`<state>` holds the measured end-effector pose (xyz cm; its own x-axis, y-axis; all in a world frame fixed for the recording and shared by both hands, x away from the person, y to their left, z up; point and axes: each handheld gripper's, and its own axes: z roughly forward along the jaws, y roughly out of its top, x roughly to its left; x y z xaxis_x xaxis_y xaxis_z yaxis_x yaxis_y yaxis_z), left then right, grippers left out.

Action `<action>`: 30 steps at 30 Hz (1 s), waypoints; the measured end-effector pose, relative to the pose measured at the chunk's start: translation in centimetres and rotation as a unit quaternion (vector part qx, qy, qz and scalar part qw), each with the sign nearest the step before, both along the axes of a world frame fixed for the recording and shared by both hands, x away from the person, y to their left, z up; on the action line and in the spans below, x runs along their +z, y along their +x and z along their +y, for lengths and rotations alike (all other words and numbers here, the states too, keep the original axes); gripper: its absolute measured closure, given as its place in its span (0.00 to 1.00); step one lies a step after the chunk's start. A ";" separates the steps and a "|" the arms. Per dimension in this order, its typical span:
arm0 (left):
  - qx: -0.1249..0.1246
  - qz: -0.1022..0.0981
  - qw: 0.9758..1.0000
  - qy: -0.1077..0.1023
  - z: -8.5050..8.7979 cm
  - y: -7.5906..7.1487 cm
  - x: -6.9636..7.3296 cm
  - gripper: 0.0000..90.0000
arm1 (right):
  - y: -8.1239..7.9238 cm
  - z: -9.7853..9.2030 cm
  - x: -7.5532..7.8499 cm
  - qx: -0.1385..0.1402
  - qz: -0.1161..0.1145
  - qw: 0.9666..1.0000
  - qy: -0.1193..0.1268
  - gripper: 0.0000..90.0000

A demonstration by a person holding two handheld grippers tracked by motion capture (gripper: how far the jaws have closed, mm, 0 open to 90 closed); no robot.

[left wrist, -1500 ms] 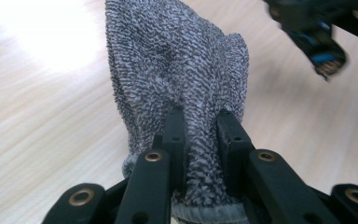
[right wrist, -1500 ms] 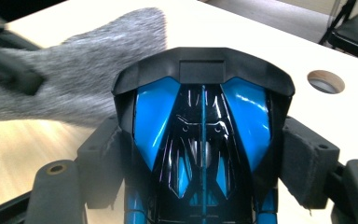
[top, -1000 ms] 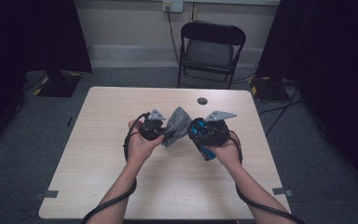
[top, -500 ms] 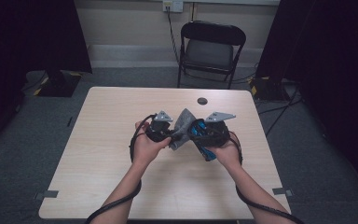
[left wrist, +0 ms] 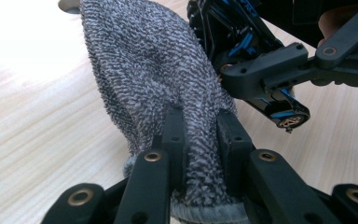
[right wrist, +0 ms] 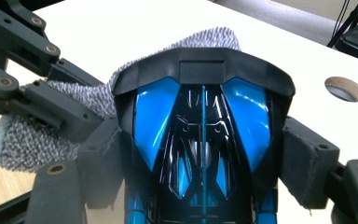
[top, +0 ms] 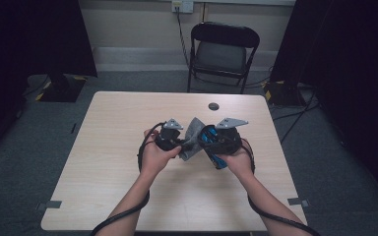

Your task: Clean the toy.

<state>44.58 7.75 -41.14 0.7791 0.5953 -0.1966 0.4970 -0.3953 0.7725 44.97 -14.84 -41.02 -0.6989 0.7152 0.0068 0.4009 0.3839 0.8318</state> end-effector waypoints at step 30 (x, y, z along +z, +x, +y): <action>-0.009 0.018 1.000 -0.008 -1.0 -0.6 -0.8 0.85 | 0.3 0.6 0.5 -0.006 -0.002 1.000 0.007 0.28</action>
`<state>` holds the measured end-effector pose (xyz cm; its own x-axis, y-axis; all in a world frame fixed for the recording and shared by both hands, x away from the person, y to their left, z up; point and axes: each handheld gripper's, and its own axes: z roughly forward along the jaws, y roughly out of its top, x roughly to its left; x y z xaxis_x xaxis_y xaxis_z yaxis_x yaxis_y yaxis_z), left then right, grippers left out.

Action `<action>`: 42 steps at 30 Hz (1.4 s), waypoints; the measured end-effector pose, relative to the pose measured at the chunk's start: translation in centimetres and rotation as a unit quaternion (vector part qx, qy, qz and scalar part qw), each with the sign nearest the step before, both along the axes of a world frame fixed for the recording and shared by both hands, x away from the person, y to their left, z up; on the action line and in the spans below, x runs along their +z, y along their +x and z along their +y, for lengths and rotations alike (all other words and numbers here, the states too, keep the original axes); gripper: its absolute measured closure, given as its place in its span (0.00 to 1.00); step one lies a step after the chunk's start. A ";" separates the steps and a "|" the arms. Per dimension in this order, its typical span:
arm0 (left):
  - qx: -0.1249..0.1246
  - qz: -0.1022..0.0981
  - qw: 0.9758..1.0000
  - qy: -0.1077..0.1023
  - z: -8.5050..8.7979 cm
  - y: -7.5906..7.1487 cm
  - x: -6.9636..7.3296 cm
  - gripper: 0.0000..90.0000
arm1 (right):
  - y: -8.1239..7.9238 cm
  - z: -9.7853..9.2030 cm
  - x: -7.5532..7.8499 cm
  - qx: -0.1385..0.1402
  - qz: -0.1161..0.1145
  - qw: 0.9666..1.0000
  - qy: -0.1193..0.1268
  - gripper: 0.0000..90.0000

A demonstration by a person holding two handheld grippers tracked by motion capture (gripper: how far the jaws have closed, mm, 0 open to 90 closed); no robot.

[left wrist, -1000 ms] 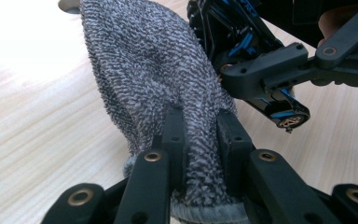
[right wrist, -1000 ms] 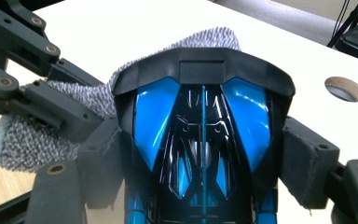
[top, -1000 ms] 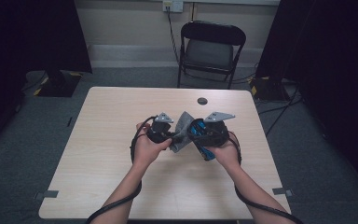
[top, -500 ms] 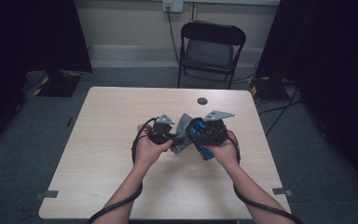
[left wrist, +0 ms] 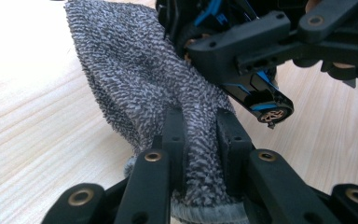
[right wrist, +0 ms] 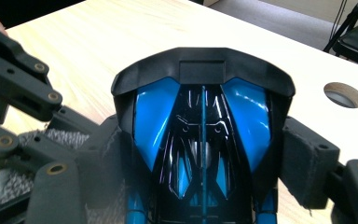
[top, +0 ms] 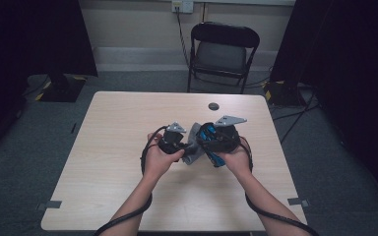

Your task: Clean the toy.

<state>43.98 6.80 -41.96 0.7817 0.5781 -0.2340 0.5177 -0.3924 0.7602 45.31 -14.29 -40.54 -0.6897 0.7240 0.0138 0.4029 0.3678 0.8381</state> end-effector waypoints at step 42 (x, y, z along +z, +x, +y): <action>-0.056 0.006 0.998 0.011 -2.7 -2.2 -1.8 0.85 | 1.5 1.2 2.0 -0.016 0.003 1.000 0.018 0.28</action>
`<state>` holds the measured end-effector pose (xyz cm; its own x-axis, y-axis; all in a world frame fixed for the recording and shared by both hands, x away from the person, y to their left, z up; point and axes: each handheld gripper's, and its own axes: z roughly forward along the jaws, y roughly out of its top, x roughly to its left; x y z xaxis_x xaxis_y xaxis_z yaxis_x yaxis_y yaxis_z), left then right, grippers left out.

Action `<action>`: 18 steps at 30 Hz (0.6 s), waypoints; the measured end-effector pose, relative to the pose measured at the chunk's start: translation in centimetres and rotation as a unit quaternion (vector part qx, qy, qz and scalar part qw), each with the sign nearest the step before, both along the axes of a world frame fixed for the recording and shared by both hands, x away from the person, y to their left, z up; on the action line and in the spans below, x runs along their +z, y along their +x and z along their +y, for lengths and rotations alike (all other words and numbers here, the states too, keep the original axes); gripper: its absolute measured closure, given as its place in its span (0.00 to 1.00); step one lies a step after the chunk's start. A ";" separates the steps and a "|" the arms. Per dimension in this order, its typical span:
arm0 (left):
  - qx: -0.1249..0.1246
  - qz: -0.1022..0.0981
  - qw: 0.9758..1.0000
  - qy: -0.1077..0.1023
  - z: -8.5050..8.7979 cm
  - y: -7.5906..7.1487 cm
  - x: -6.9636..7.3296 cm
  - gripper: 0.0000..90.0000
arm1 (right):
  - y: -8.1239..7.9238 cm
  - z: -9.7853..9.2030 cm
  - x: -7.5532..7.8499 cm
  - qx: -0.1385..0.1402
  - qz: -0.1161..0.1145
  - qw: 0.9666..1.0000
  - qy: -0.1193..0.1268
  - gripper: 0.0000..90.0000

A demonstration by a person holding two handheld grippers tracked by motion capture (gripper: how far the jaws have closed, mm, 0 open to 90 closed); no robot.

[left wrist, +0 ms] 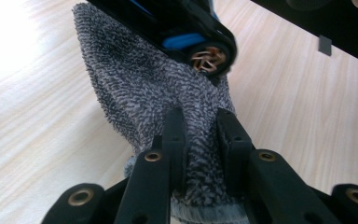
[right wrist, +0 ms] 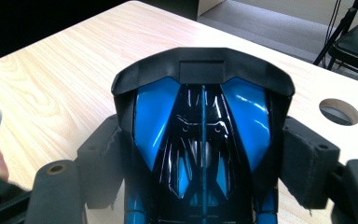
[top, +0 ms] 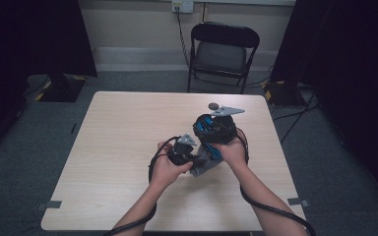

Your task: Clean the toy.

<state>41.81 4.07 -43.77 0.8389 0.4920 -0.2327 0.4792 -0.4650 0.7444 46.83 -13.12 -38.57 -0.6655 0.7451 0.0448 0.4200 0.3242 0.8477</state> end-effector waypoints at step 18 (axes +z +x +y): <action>-0.017 0.003 1.000 -0.003 -0.9 -0.7 -0.4 0.85 | 0.4 0.0 0.3 -0.006 0.001 1.000 0.008 0.28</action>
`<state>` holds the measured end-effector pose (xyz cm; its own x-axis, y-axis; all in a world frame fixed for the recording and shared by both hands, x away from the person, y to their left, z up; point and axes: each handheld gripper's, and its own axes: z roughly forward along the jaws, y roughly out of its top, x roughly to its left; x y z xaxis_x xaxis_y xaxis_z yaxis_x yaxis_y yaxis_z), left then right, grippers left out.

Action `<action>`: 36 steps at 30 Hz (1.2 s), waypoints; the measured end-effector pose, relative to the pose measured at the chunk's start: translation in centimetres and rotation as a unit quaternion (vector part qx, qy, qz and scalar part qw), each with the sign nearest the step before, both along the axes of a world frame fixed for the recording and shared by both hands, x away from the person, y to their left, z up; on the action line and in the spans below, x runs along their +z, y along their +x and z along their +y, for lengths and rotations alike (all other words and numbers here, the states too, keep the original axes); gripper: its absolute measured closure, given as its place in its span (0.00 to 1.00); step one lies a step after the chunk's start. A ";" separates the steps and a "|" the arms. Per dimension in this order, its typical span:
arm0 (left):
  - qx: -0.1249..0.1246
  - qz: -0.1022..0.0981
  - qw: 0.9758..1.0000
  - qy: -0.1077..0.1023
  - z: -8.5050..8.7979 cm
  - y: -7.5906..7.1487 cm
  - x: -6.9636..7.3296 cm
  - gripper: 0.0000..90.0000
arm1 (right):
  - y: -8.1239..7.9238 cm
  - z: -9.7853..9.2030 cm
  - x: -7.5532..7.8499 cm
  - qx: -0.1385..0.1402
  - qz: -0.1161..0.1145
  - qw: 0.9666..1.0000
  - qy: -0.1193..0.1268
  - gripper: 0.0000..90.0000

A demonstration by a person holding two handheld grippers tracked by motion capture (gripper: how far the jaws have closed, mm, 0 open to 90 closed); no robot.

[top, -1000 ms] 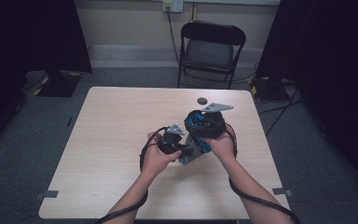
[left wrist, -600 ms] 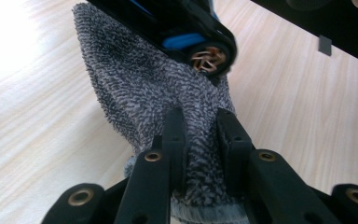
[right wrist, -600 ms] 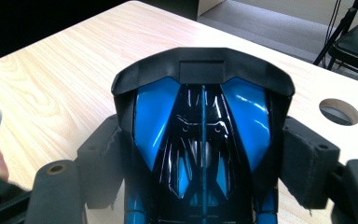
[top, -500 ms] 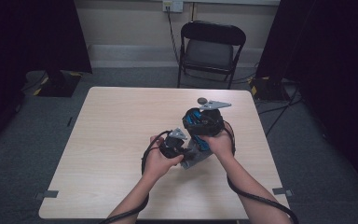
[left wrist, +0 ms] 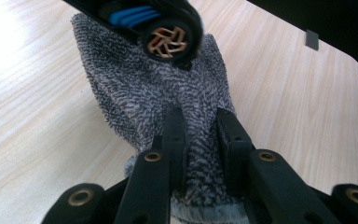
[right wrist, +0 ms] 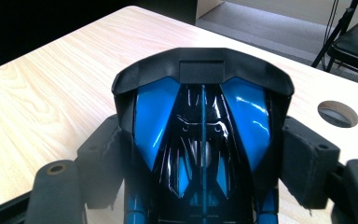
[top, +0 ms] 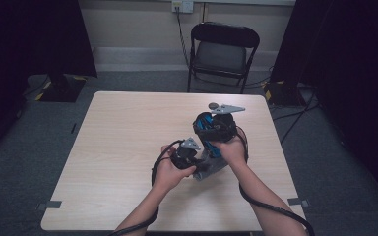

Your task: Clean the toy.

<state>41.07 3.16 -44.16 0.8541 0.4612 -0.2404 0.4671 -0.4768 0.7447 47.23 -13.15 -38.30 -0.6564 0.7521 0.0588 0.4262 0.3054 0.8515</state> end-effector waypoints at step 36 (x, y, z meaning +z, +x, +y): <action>0.023 -0.002 1.000 0.021 5.8 0.5 1.4 0.85 | -0.3 -3.0 -0.1 -0.013 0.000 1.000 0.012 0.28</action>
